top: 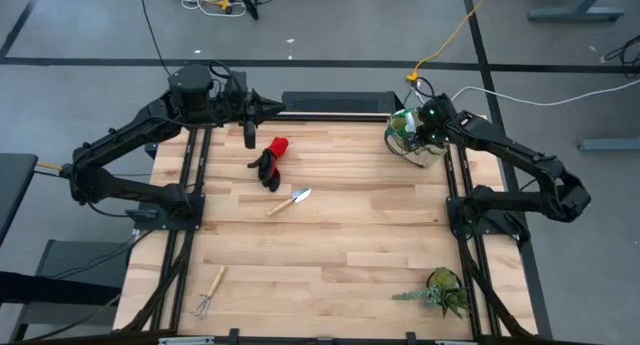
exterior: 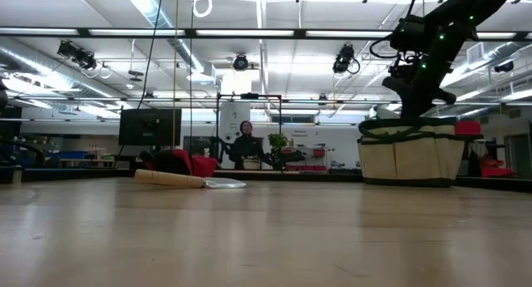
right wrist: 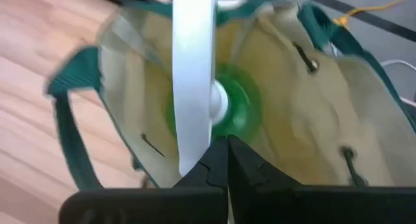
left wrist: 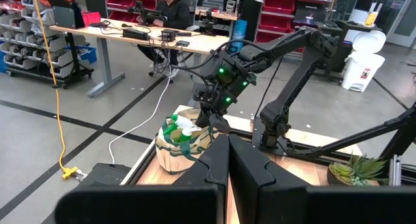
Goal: Pick & Place Garden tools in Gardening bag
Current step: Put the green spray bottle into the gardening bag
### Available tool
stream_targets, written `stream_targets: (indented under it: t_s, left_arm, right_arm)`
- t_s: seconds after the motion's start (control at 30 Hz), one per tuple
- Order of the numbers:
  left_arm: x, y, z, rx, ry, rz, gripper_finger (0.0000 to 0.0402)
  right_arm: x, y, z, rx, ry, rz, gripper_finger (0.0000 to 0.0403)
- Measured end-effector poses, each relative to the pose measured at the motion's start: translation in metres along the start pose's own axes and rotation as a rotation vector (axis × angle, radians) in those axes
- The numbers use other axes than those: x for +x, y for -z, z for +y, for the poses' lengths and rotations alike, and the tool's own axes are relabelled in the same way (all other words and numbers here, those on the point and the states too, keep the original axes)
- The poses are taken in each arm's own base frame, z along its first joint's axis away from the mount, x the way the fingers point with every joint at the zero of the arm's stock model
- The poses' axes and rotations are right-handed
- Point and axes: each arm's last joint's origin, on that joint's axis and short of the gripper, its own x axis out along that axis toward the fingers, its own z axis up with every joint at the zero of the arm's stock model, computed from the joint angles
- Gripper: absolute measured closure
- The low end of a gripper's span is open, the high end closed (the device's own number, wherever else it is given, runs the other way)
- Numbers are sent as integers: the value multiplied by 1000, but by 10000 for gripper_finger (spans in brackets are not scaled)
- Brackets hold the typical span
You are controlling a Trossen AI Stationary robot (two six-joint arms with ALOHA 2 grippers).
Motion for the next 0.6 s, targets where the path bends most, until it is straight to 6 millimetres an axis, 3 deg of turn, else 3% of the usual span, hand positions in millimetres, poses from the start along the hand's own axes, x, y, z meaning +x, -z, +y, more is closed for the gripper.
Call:
stream_targets:
  t_s: [0.6]
  left_arm:
    - [0,0,0,1,0,0,388]
  right_arm:
    - [0,-8,1,4,-2,-81,403]
